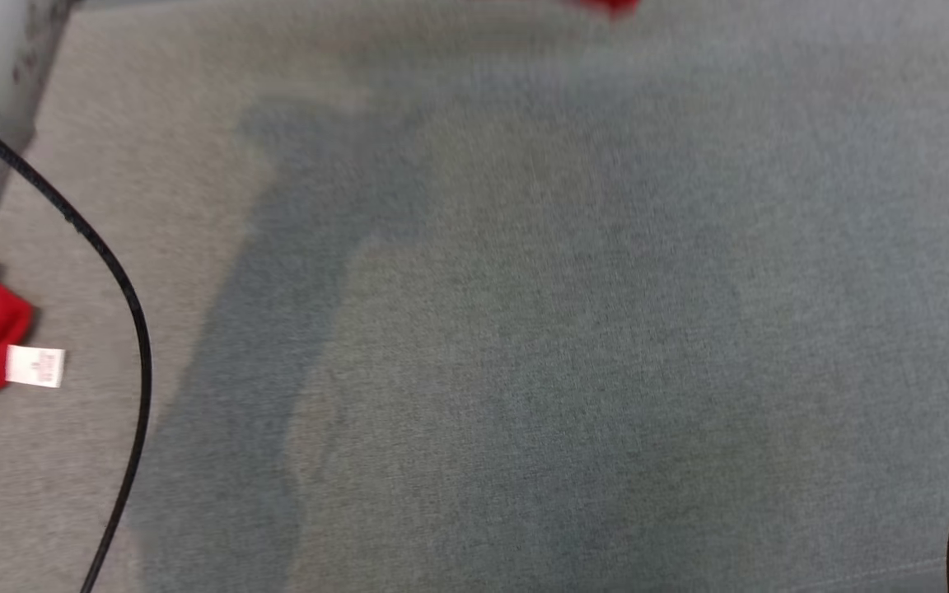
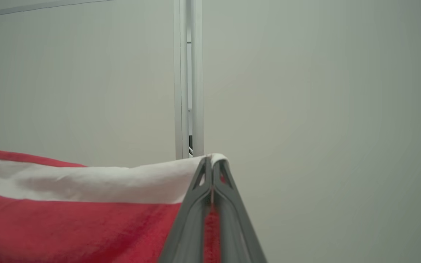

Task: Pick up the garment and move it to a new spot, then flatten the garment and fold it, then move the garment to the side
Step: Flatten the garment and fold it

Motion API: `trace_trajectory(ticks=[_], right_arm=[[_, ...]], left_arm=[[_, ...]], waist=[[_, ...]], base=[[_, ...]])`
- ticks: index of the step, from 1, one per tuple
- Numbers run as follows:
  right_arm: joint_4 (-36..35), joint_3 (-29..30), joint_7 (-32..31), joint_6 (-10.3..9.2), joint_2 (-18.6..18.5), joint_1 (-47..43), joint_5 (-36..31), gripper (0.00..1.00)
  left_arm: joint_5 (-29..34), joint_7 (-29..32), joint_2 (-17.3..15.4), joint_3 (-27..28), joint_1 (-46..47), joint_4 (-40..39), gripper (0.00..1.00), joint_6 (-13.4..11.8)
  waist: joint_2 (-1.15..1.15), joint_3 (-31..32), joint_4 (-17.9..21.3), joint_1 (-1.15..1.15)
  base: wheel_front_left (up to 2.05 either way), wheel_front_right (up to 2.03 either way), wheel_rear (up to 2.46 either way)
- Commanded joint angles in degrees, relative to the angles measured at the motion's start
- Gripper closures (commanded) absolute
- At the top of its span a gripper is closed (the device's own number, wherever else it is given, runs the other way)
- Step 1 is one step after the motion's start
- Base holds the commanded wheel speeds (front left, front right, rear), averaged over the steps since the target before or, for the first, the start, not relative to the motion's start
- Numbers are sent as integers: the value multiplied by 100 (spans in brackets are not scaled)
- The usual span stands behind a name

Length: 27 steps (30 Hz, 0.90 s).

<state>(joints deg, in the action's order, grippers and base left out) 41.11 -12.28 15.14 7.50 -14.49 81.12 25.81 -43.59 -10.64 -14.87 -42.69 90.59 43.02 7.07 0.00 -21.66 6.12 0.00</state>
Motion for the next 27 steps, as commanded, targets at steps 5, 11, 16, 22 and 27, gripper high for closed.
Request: trace_trajectory(ticks=[5,11,16,22,27], right_arm=[[-299,612,0,-2,398,111,-706,100],[-118,664,0,-2,712,-355,-801,100],[161,473,1,-2,806,-1017,-571,100],[355,162,1,-2,631,-1514,-313,100],[472,-127,1,-2,489,-1975,-45,100]], left_arm=[[849,-454,277,53,665,461,100,-108],[1620,-445,398,65,33,282,100,-19],[1767,-447,503,280,-905,365,100,39],[1755,-448,601,245,-1556,261,100,44],[1582,-448,560,174,-2115,69,100,38]], waist=[[0,-866,313,0],[0,-1181,329,0],[0,-1178,259,0],[0,-1034,146,0],[0,-789,24,0]], base=[[0,0,0],[0,0,0],[0,0,0],[0,0,0],[0,0,0]])
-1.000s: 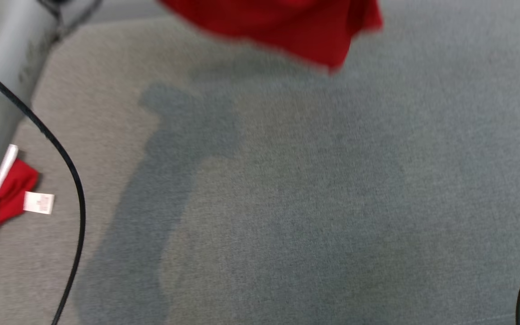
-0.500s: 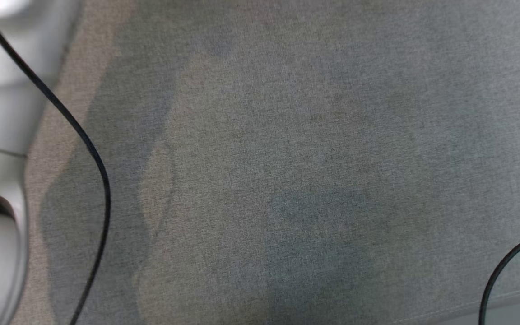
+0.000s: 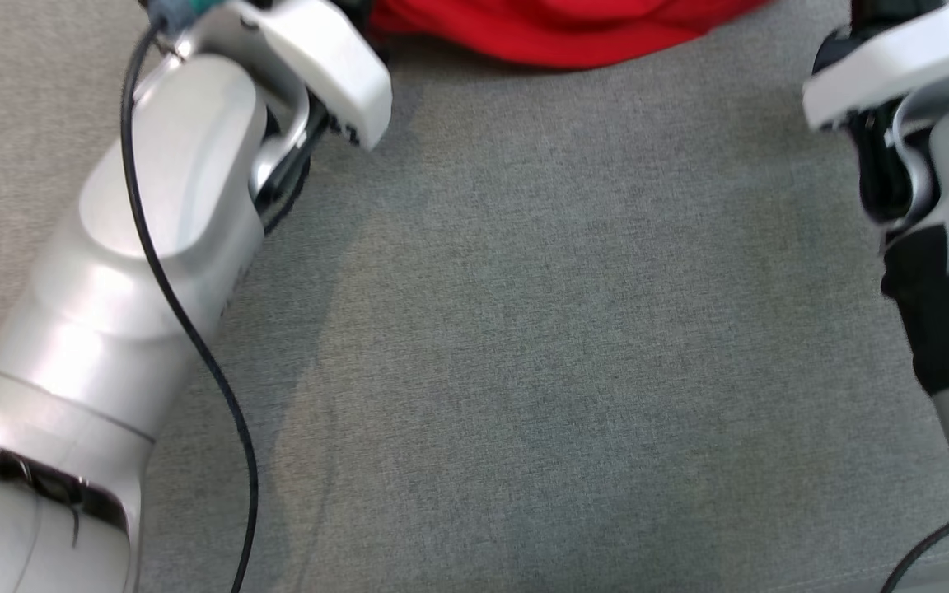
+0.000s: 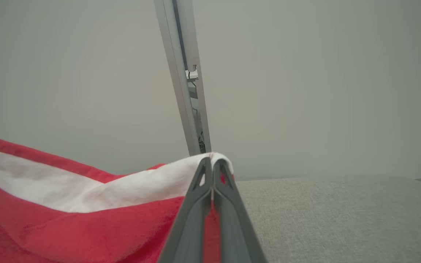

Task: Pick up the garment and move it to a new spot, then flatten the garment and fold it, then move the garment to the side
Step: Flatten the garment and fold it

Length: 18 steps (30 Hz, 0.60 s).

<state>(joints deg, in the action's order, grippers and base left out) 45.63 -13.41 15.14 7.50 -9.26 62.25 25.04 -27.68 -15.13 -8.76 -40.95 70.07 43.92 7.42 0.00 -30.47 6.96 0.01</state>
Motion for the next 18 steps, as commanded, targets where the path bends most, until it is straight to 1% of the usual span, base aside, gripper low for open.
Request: trace_trajectory(ticks=[1,7,14,18], right_arm=[[45,-81,1,-2,-74,-177,90,100],[240,-524,2,-2,-276,-688,433,100],[359,-1013,1,-2,-515,-1192,814,100],[474,-1185,1,-2,-651,-1391,992,100]], left_arm=[[-40,1,-58,-20,-167,-60,100,3],[-209,1,-111,-385,-784,-176,100,4],[-484,1,-162,-1274,-1384,-110,100,5],[-638,2,-190,-1529,-1613,-112,100,5]], waist=[[0,157,-85,-1],[0,568,-261,-1],[0,977,-480,-1],[0,1107,-584,-1]], base=[[0,0,0],[0,0,0],[0,0,0],[0,0,0]])
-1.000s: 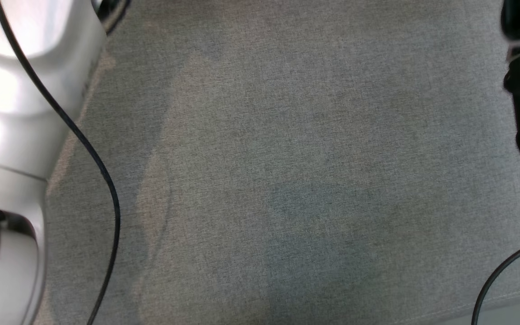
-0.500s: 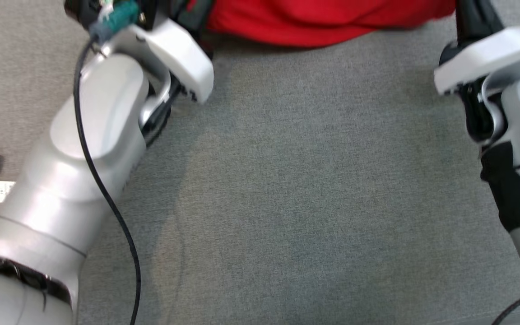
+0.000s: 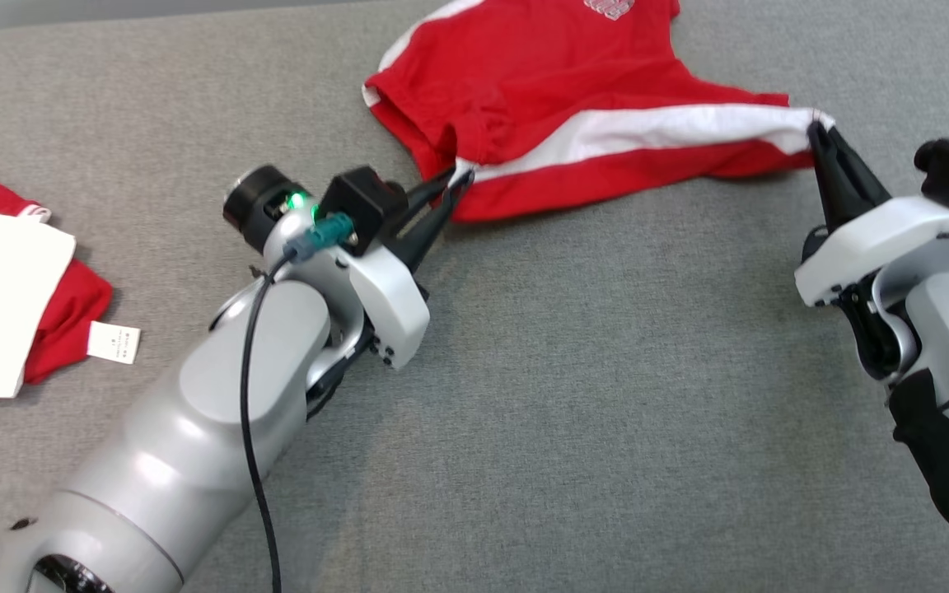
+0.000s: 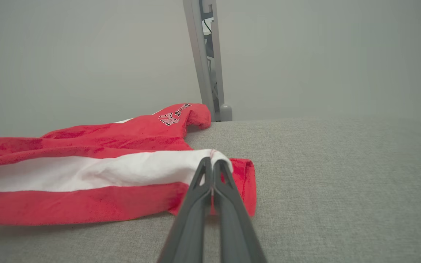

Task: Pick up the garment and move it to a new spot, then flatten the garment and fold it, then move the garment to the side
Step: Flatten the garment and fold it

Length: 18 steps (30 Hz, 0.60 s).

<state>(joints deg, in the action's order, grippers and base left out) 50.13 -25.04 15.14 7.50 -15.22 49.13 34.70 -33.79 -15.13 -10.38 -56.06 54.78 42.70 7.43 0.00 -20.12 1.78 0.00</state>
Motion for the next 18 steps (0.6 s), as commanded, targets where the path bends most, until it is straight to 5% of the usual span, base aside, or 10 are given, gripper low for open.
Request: trace_trajectory(ticks=[1,18], right_arm=[[66,-64,1,-2,-86,-116,63,100],[555,-1435,-12,-2,-479,-817,915,100]], left_arm=[[-48,1,-24,-78,-146,18,100,4],[117,1,89,-396,-1100,-6,100,3]], waist=[[0,103,-86,0],[0,760,-242,0]], base=[[0,0,0],[0,0,0]])
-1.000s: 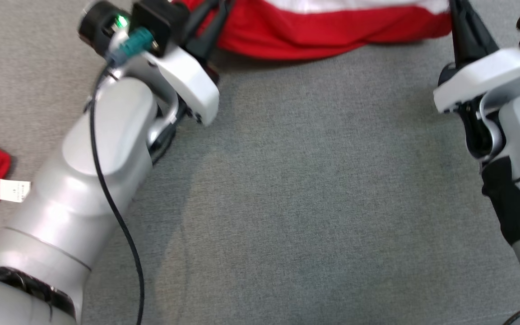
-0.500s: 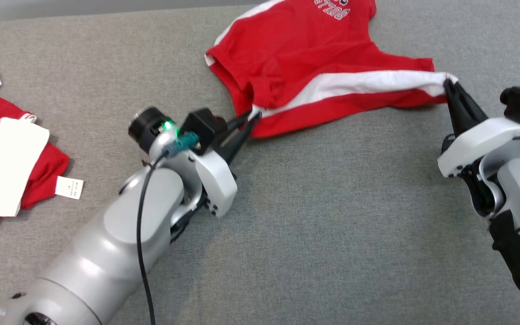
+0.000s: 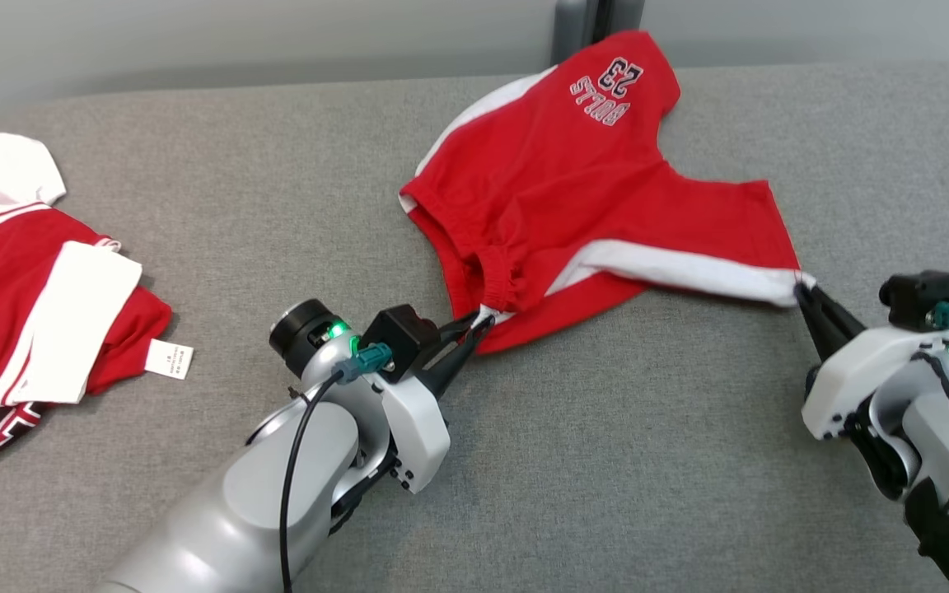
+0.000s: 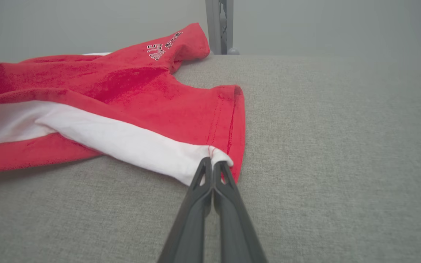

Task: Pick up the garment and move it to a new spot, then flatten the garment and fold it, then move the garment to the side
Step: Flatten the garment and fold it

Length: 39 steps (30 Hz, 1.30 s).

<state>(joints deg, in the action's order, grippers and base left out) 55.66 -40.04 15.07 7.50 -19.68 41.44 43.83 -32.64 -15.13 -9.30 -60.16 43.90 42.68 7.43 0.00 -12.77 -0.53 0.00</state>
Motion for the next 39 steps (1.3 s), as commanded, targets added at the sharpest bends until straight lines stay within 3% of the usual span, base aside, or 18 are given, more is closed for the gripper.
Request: trace_trajectory(ticks=[1,13,26,39], right_arm=[[26,-65,-27,-2,-72,-73,58,100],[236,-1101,-138,-2,-547,-352,735,100],[-479,-2270,-628,-2,-1271,-674,1493,100],[-1392,-3142,-1404,-2,-2125,-929,2414,100]], left_arm=[[-5,1,-11,41,-65,-20,100,4],[-323,1,13,281,-702,-135,100,3],[-1107,16,-78,-1147,-963,263,100,3],[-1082,421,-216,-1314,-1640,-225,100,4]], waist=[[0,64,-20,0],[0,486,-103,0],[0,1000,-83,0],[0,1447,-60,0]], base=[[0,0,0],[0,0,0],[0,0,0],[0,0,0]])
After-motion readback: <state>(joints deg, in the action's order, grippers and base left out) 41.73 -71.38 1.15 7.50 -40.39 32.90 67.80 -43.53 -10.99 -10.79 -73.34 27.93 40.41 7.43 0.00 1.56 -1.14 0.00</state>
